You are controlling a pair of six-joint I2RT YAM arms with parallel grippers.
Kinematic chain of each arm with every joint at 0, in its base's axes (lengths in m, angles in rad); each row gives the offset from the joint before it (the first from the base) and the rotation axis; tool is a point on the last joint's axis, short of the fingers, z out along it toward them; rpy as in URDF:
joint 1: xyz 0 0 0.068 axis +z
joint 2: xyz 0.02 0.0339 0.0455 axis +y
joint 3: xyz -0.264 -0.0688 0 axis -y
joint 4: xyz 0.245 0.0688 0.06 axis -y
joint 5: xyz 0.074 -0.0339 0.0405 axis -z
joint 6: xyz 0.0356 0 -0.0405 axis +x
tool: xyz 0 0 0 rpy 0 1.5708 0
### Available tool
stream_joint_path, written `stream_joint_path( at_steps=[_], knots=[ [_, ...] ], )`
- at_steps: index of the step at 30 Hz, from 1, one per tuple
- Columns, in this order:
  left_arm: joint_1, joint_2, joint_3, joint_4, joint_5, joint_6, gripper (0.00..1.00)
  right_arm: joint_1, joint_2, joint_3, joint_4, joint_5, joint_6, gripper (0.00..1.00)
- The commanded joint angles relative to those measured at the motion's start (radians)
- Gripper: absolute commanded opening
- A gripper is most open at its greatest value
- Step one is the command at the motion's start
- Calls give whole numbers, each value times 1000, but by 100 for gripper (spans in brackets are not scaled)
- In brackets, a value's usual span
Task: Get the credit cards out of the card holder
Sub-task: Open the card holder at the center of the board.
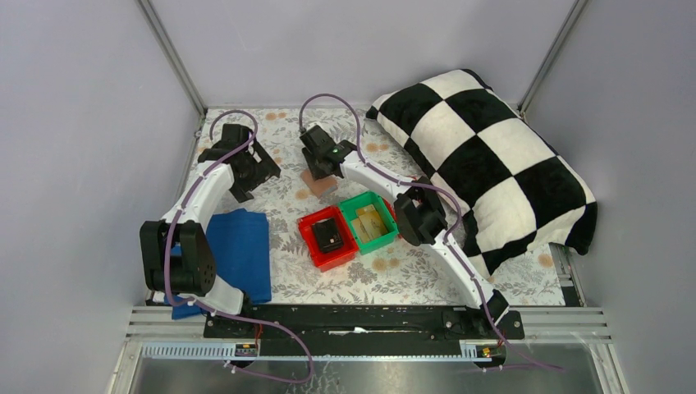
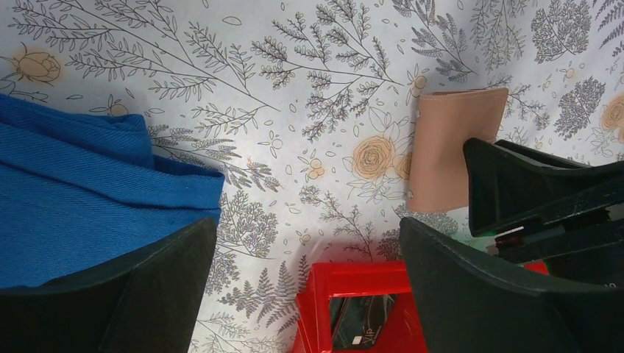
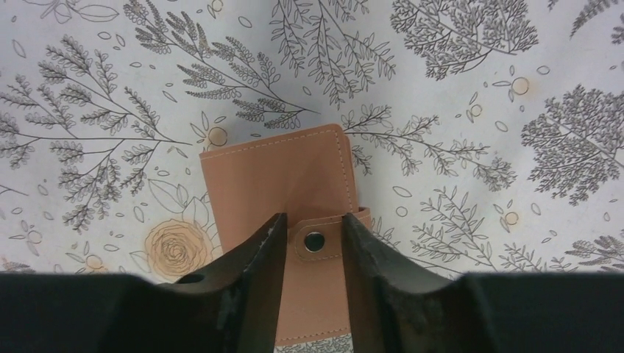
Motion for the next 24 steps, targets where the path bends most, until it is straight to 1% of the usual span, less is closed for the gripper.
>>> stream_joint_path(
  at_steps=[1, 3, 4, 5, 11, 16, 17, 18, 19, 23, 24],
  knots=[
    [6, -8, 0, 23, 12, 4, 99, 9, -2, -8, 10, 44, -1, 33],
    [5, -7, -4, 31, 21, 7, 99, 9, -19, -33, 21, 46, 11, 16],
    [5, -6, -6, 37, 21, 7, 99, 8, -33, -48, 31, 46, 16, 5],
    [5, -5, -8, 42, 45, 7, 99, 9, -47, -64, 38, 45, 23, 0],
    [-5, 2, -2, 49, 74, 16, 99, 7, -127, -95, 57, 20, 26, 0],
    [-23, 2, 0, 50, 74, 15, 99, 7, -166, -113, 57, 30, 15, 0],
    [-27, 5, 2, 49, 74, 15, 99, 8, -163, -113, 51, 35, 13, 11],
    [-34, 7, 2, 49, 76, 15, 99, 8, -157, -108, 45, 37, 10, 27],
    [-38, 10, 5, 49, 76, 16, 99, 9, -149, -106, 37, 41, 9, 33],
    [-53, 6, -1, 59, 94, 31, 99, 8, -118, -103, 23, 45, 12, 40],
    [-54, 1, -4, 65, 98, 31, 99, 8, -110, -102, 23, 45, 13, 43]
  ],
)
